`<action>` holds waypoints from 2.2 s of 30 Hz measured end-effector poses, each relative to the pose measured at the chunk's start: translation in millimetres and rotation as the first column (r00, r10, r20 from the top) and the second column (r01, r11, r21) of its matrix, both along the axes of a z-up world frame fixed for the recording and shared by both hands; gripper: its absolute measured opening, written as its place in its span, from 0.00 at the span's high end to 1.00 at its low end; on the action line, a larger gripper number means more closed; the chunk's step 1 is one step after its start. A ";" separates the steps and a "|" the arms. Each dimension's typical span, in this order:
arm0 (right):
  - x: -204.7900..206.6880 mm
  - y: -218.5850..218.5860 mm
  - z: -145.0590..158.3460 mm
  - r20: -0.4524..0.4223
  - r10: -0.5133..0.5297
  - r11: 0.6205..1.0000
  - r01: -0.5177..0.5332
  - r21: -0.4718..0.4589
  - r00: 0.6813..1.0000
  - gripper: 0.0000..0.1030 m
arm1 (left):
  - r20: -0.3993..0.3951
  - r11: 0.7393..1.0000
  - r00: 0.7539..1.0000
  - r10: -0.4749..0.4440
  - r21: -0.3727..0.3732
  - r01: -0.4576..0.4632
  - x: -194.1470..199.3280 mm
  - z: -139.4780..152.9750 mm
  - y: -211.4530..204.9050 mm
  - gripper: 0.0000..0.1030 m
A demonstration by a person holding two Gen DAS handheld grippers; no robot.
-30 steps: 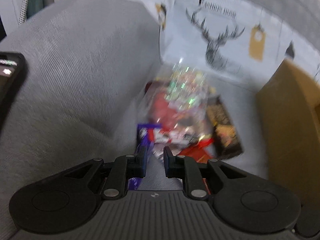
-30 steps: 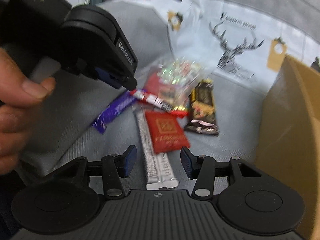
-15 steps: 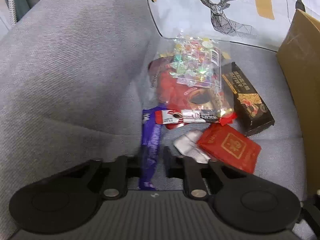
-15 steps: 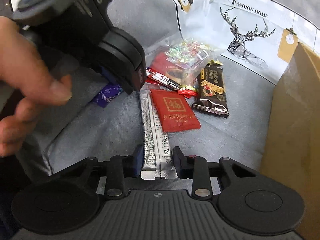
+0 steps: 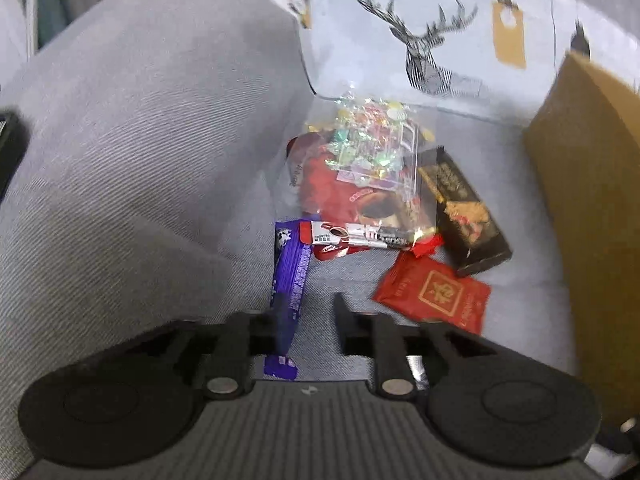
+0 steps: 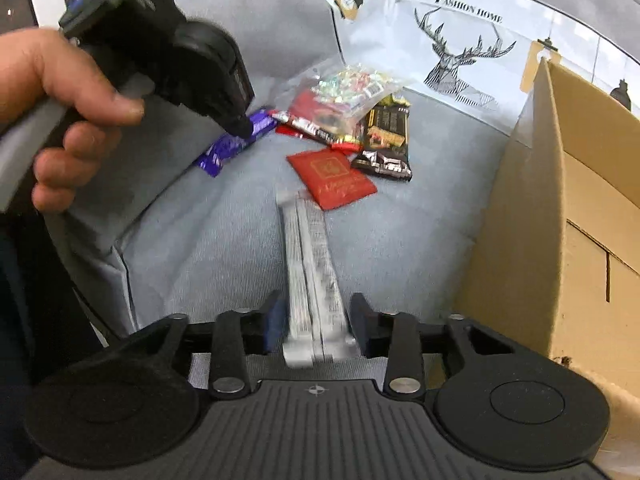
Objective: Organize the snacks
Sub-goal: 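Grasp the purple chocolate bar with the left tool while the right tool grasps the silver sachet, then lift the purple bar with the left tool while the right tool carries the silver sachet over the box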
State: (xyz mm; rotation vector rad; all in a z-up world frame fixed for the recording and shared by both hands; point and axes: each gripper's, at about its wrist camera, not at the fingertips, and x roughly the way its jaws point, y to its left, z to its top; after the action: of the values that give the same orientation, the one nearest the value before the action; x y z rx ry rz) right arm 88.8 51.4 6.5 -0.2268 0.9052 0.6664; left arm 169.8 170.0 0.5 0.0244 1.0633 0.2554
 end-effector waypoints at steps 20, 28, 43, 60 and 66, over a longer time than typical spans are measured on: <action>26.3 21.9 -29.9 -0.020 -0.032 0.999 0.032 -0.039 0.999 0.72 | 0.058 0.999 0.998 -0.027 0.021 0.026 -1.4 5.9 9.6 0.87; 15.3 19.4 -21.7 -0.023 -0.054 0.998 0.053 -0.035 0.998 0.67 | -0.015 0.916 0.994 -0.108 -0.390 0.093 -9.6 -2.6 7.9 0.86; 23.5 21.9 -29.7 -0.096 -0.075 0.997 0.076 -0.002 0.993 0.56 | -0.115 0.958 0.985 -0.126 -0.270 0.091 3.1 -19.9 -9.0 0.73; 22.8 16.9 -8.4 -0.015 -0.103 0.993 0.104 0.053 0.995 0.71 | 0.041 0.971 0.998 -0.057 -0.231 0.065 -3.1 13.4 2.8 0.83; 16.9 2.9 21.0 0.074 -0.140 0.978 0.126 0.164 0.987 0.72 | 0.128 0.974 0.990 -0.053 -0.210 0.079 -7.1 30.2 -2.8 0.83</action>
State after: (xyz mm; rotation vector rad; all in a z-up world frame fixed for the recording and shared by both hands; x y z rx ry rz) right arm 105.7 54.3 27.5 -0.0505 0.7738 0.5965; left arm 162.8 167.2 30.7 -0.1488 0.9619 0.0793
